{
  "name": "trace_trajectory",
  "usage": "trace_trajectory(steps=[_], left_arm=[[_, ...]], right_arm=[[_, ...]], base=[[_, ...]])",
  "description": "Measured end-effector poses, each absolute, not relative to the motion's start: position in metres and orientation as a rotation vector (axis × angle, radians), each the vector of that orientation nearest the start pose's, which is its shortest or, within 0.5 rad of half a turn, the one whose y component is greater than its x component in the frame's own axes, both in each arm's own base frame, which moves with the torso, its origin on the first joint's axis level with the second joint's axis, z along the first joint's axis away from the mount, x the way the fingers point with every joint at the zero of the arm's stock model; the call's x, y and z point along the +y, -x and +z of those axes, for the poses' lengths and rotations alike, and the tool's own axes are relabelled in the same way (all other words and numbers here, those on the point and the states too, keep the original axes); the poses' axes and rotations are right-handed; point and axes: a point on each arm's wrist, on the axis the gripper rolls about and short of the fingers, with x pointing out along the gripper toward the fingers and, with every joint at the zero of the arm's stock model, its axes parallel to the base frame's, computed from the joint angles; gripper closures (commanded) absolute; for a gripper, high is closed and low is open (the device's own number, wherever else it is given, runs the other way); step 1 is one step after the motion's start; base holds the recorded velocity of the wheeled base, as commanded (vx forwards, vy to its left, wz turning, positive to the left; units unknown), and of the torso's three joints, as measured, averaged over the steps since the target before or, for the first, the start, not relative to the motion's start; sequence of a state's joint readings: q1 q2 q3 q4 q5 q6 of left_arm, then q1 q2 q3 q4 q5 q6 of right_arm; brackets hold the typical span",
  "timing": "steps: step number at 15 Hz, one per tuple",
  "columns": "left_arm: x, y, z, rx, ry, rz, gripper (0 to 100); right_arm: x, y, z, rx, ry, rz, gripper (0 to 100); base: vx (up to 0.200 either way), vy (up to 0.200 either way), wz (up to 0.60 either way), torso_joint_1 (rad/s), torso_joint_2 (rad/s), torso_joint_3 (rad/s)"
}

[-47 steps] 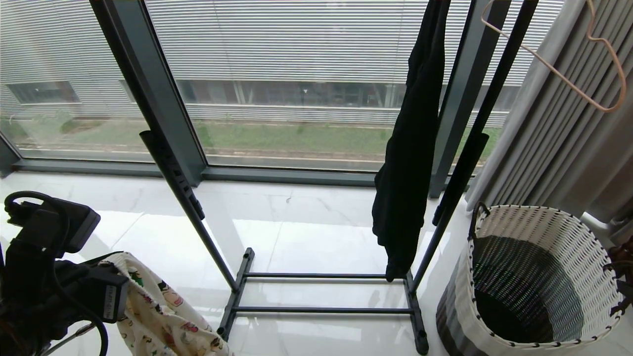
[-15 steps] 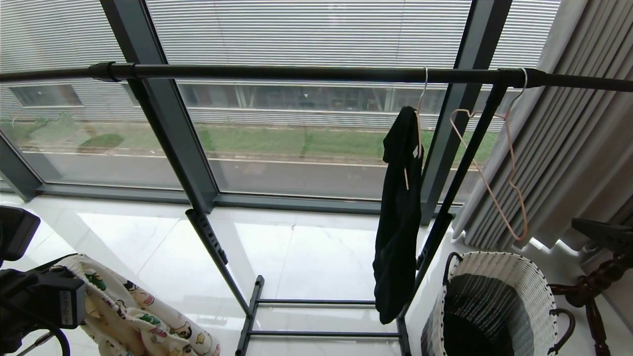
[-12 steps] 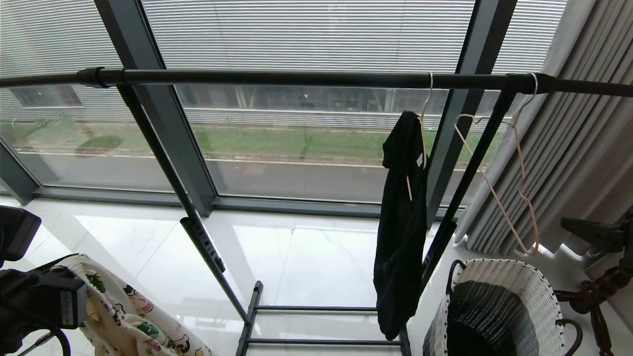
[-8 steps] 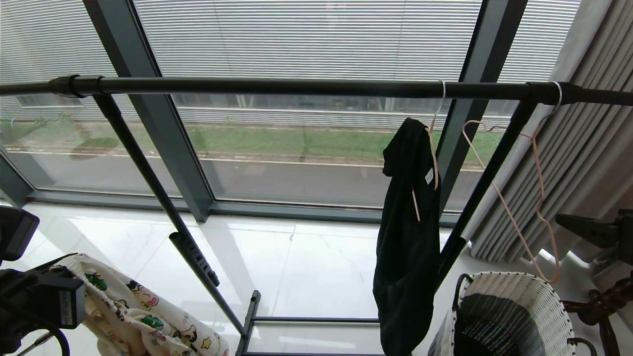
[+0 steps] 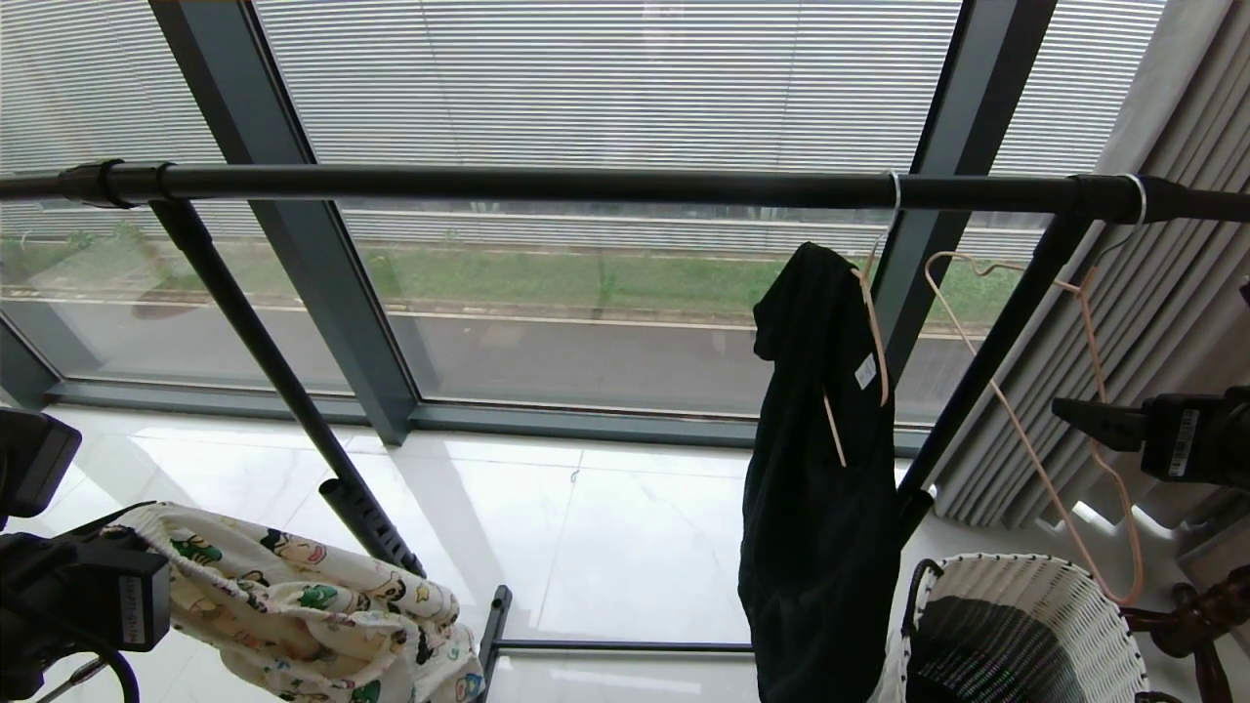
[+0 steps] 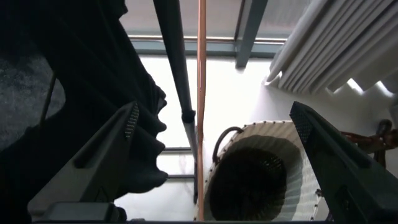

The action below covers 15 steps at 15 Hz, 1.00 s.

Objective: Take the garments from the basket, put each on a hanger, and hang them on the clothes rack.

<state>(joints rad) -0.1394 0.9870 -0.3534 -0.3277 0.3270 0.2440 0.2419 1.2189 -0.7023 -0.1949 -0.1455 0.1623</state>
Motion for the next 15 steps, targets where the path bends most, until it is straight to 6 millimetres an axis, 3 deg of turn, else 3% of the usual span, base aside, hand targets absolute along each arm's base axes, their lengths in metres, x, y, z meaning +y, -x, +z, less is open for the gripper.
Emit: trace_trajectory(steps=[7, 15], left_arm=[[-0.009, -0.115, 0.176, 0.319, -0.311, 0.15, 100], [-0.009, -0.114, 0.175, 0.319, -0.311, 0.15, 100]], right_arm=[[0.047, -0.208, 0.194, 0.328, -0.104, 0.06, 0], [0.044, -0.219, 0.19, 0.3, -0.116, 0.041, 0]], base=[[0.0, 0.0, 0.0, 0.0, 0.0, 0.0], [0.0, 0.0, 0.0, 0.0, 0.0, 0.0]])
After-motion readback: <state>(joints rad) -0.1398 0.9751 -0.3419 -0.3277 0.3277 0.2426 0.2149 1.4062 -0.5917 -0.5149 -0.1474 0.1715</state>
